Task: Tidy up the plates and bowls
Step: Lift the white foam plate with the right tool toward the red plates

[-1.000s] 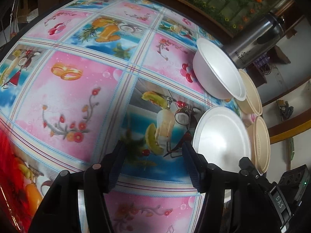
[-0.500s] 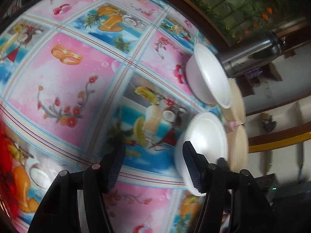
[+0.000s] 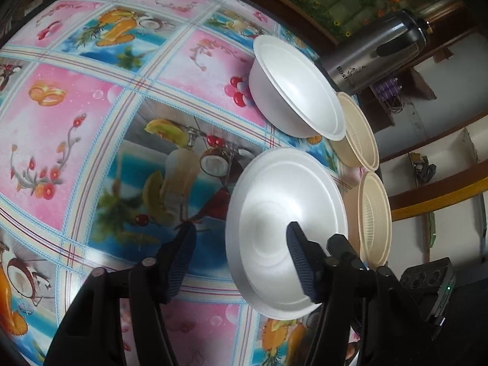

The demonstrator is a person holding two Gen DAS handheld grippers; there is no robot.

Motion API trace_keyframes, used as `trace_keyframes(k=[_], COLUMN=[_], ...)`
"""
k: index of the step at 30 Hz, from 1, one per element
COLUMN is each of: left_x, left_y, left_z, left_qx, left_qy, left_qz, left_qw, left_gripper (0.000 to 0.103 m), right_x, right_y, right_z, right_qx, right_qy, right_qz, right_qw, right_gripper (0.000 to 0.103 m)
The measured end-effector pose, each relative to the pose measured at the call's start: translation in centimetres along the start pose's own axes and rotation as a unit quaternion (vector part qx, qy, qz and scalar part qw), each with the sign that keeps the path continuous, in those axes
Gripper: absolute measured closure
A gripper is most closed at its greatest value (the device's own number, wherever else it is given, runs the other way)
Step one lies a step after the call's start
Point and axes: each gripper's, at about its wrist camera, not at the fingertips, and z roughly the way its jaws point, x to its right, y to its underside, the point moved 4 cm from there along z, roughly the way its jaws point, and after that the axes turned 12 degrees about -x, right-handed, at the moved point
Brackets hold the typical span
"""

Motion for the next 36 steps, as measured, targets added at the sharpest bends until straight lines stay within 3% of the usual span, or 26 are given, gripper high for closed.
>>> trace_keyframes(k=[2, 6, 10, 14, 18, 24, 32, 36], left_x=[-0.4, -0.8, -1.1, -0.9, -1.6, -2.6, -5.6, -7.4], left_y=[0.1, 0.2, 0.2, 0.4, 0.6, 1.6, 3.4, 4.5], left_z=[-0.4, -0.7, -0.6, -0.4, -0.7, -3.2, -5.7, -6.8], left_qx=[0.008, 0.021, 0.023, 0.021, 0.017, 0.044, 0.064, 0.066], left_qy=[-0.001, -0.004, -0.002, 0.0, 0.013, 0.01, -0.005, -0.006], left_qz=[-0.003, -0.007, -0.007, 0.002, -0.002, 0.002, -0.004, -0.011], left_qw=[1.0, 0.9998, 0.9997, 0.9998, 0.9998, 0.999, 0.9979, 0.9977], left_gripper=[0.062, 0.081, 0.086, 0.096, 0.096, 0.096, 0.096, 0.096], right_x=[0.0, 0.2, 0.9, 0.0, -0.8, -1.7, -4.0, -4.4], right_y=[-0.1, -0.1, -0.3, -0.1, 0.2, 1.0, 4.1, 5.5], right_z=[0.0, 0.0, 0.0, -0.1, -0.3, -0.1, 1.9, 3.3], right_qx=[0.002, 0.008, 0.008, 0.014, 0.018, 0.011, -0.011, -0.039], right_qy=[-0.001, 0.013, 0.008, 0.018, 0.017, -0.01, -0.025, -0.031], right_qz=[-0.003, -0.006, 0.01, -0.017, -0.036, -0.048, -0.081, -0.066], right_qw=[1.0, 1.0, 1.0, 1.0, 0.999, 0.999, 0.996, 0.997], right_gripper=[0.067, 0.086, 0.089, 0.092, 0.092, 0.092, 0.092, 0.096])
